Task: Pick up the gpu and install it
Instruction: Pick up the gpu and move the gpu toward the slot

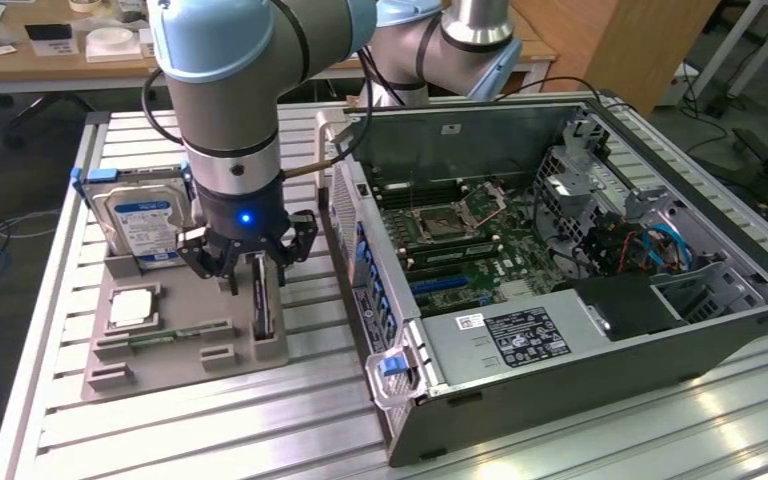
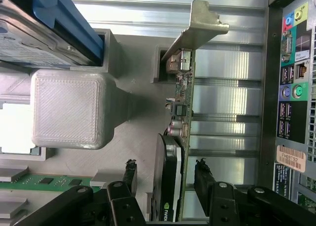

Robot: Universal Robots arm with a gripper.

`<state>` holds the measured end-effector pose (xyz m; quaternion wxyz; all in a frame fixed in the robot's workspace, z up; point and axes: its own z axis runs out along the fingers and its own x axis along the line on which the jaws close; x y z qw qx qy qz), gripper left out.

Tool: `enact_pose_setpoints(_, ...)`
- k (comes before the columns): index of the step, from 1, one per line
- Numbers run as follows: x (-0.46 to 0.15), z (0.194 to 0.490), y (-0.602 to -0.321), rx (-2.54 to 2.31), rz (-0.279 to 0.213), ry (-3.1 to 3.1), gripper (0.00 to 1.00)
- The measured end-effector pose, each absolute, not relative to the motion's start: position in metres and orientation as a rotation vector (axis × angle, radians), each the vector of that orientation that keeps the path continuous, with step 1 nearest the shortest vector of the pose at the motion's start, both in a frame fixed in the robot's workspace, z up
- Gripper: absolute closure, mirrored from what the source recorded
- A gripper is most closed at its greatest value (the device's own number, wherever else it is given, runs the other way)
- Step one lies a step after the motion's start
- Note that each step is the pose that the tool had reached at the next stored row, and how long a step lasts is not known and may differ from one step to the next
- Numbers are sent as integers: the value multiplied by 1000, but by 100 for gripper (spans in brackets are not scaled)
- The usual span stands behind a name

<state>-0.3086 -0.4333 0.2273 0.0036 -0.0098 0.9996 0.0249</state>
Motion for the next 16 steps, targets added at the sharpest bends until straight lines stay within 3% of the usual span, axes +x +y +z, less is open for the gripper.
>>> enact_pose_setpoints(4,-309,227,-433,-31,78,3133,43)
enact_pose_setpoints(7,-309,227,-433,-31,78,3133,56)
enact_pose_setpoints(16,-309,225,-433,-31,78,3133,56)
